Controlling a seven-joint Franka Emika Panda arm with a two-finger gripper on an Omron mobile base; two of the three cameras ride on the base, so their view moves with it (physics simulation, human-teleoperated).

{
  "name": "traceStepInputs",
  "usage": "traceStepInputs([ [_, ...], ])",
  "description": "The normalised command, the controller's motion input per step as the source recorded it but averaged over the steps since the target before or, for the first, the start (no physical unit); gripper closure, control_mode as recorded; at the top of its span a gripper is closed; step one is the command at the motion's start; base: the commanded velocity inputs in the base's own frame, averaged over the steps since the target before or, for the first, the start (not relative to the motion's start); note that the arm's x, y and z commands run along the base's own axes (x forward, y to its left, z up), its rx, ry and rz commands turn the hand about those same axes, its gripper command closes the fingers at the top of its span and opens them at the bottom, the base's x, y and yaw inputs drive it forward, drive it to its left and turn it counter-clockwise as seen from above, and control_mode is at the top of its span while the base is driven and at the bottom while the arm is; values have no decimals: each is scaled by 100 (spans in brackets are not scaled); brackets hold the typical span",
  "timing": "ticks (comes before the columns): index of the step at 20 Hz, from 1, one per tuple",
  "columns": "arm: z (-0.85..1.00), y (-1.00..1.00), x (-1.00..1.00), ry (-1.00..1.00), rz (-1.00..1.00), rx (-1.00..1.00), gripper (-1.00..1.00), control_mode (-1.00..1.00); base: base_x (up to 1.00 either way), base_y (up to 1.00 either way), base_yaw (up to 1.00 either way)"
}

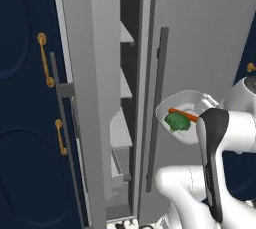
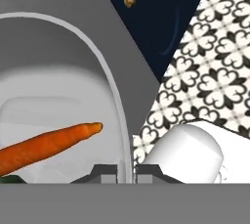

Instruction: Take the meat container that has the shrimp and place it on the second highest rack of the freezer. Then take the vegetable container that has the broccoli and carrot and place it on the highest rack of the freezer.

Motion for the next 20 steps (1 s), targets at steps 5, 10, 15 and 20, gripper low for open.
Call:
traceStepInputs([
  [5,0,0,0,0,0,0,100,100,12,42,0],
  [10,0,0,0,0,0,0,100,100,38,47,0],
  [15,0,0,0,0,0,0,100,100,-2,-1,-2],
  [20,0,0,0,0,0,0,100,100,-2,1,0],
])
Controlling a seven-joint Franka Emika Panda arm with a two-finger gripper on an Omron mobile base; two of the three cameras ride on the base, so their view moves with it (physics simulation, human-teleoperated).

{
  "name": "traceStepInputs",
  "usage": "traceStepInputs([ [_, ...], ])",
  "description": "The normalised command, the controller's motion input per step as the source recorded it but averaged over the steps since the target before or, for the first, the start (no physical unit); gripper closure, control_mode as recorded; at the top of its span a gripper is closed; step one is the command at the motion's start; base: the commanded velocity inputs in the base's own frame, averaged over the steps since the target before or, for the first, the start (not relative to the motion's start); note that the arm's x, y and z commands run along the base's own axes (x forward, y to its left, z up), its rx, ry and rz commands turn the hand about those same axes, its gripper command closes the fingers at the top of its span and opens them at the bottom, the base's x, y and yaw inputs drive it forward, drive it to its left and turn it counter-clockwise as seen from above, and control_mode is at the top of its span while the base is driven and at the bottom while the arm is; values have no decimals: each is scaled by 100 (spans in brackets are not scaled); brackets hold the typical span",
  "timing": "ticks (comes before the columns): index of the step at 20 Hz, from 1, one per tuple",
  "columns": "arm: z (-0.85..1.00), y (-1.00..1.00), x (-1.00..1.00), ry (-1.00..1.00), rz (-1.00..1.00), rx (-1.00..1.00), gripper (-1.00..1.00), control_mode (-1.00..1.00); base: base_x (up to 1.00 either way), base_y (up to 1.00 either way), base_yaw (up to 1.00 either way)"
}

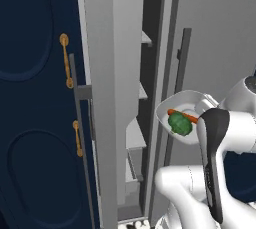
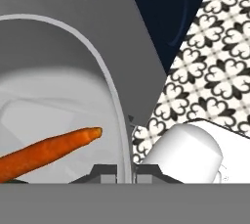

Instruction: Take the meat container that has the shrimp and place it on the second highest rack of the freezer. Then take the vegetable container that has the broccoli and carrot and place it on the highest rack of the freezer.

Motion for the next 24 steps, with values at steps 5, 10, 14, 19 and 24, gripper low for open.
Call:
traceStepInputs([
  [5,0,0,0,0,0,0,100,100,13,0,0],
  [10,0,0,0,0,0,0,100,100,-38,-7,-1],
  [14,0,0,0,0,0,0,100,100,-100,-68,-14],
  [19,0,0,0,0,0,0,100,100,-44,-45,-13],
  [24,0,0,0,0,0,0,100,100,67,11,0],
])
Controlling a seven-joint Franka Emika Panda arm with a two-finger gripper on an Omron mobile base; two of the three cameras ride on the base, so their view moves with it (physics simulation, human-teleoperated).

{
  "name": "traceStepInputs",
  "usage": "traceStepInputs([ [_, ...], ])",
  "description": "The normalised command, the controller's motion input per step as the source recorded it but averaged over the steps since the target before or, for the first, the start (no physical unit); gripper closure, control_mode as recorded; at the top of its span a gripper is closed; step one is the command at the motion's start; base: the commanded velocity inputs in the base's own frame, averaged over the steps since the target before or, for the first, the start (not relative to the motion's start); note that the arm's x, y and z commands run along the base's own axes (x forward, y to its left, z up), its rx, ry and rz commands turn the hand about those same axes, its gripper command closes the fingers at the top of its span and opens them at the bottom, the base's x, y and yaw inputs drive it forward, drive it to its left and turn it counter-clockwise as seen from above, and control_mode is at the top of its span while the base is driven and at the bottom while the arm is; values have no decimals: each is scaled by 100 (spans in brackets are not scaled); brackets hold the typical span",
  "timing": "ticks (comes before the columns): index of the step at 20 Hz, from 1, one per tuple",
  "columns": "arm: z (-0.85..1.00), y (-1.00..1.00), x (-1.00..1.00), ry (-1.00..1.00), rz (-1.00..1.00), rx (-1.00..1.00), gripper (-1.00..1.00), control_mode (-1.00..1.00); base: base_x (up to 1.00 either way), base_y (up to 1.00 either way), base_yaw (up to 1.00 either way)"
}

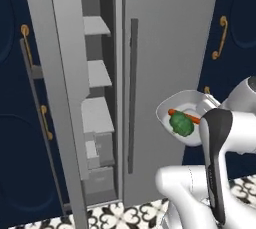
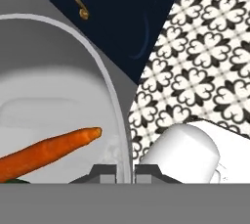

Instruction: Take the meat container that has the shrimp and place it on the second highest rack of the freezer. Then take the vegetable container that has the broccoli and carrot and place it on the highest rack of the freezer.

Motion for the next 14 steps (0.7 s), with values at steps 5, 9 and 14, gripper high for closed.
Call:
traceStepInputs([
  [5,0,0,0,0,0,0,100,100,50,42,2],
  [9,0,0,0,0,0,0,100,100,0,67,8],
  [14,0,0,0,0,0,0,100,100,28,38,23],
])
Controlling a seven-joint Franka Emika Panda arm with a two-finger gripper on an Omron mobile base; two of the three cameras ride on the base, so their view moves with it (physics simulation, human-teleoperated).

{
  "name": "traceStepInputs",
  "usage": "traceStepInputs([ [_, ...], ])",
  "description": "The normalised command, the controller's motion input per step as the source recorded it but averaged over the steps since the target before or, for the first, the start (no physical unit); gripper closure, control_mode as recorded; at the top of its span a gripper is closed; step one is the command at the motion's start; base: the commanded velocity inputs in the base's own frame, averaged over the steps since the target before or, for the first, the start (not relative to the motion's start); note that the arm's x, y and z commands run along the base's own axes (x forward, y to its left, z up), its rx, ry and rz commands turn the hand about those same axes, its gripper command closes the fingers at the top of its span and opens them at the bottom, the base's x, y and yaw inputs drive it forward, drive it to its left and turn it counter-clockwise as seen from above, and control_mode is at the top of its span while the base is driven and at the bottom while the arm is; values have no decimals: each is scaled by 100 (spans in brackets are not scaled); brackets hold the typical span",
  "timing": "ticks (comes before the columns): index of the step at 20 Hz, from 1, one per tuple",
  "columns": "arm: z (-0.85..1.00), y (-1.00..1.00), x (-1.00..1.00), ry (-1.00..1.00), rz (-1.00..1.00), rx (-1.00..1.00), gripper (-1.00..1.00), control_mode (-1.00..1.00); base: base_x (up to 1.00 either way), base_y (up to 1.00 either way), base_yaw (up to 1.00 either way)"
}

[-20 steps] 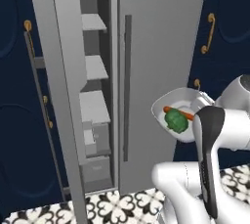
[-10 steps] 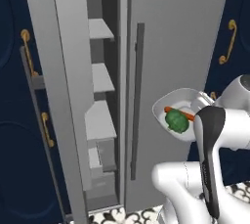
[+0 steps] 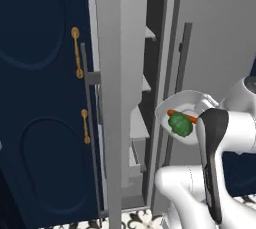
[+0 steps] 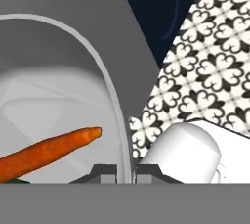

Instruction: Take the meat container that has the shrimp and place it on the second highest rack of the freezer. Then take the vegetable container that has the broccoli and carrot and place it on the highest rack of the freezer.

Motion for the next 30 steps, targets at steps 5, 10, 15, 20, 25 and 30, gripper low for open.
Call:
traceStepInputs([
  [5,0,0,0,0,0,0,100,100,66,-3,22],
  [10,12,-7,7,0,6,16,100,-100,39,-10,10],
  [15,76,-4,-26,-18,4,39,100,-100,0,0,0],
  [20,81,13,23,-14,0,26,100,-100,0,0,0],
  [25,41,43,86,1,-1,11,100,-100,0,0,0],
  [30,26,89,45,2,-3,0,100,-100,0,0,0],
])
